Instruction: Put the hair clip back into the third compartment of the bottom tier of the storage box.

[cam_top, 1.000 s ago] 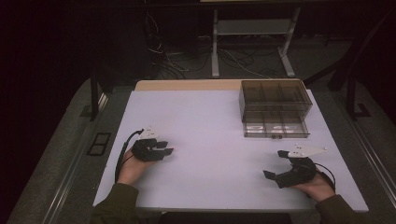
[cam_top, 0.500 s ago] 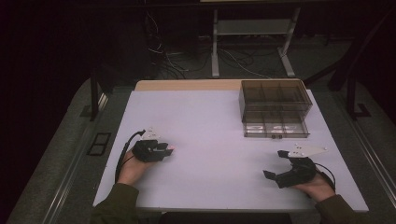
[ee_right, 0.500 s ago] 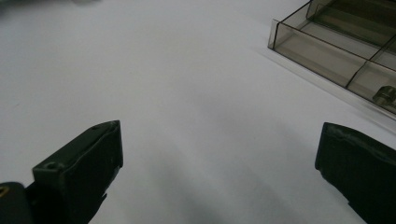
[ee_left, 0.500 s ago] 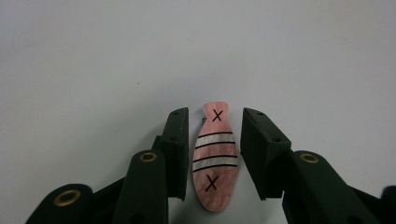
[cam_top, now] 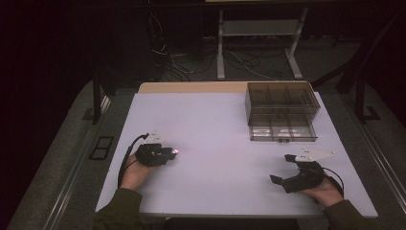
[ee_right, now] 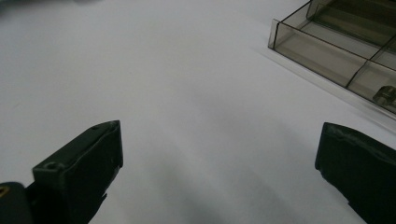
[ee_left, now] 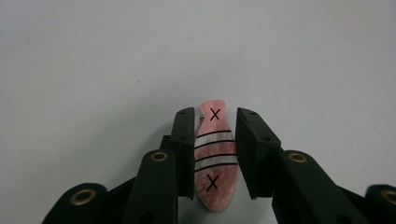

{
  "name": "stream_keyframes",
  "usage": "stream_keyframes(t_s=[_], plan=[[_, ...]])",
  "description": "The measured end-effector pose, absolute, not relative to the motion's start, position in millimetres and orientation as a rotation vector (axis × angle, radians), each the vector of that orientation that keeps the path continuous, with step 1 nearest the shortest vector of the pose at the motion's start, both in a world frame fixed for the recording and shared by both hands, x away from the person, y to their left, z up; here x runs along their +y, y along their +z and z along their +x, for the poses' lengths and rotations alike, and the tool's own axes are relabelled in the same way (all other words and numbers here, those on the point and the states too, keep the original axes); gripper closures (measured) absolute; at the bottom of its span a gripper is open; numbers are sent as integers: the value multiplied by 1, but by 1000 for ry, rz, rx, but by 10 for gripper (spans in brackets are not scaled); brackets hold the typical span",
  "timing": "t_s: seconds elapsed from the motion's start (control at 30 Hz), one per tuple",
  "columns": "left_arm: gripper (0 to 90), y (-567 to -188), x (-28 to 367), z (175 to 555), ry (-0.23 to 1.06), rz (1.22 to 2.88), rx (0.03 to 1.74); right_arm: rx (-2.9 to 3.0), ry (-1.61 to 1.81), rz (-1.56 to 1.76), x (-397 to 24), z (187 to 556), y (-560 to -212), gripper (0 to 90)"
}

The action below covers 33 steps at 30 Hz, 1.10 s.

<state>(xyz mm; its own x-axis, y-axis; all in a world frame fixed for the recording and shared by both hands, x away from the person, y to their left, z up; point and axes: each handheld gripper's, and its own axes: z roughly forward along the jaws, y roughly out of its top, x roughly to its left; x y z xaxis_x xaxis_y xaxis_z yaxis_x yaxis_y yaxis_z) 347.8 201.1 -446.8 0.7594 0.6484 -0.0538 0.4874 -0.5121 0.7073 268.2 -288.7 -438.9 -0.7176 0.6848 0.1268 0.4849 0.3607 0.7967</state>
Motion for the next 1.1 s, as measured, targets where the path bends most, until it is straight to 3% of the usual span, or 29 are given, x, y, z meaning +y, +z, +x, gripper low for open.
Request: stream_keyframes(t_s=[0.57, 1.1], plan=[[682, -443, 203, 347, 246, 2148, 865, 2396, 1282, 1049, -289, 268, -439, 2], [682, -432, 189, 343, 213, 2133, 762, 2397, 1285, 1042, -289, 268, -439, 2]])
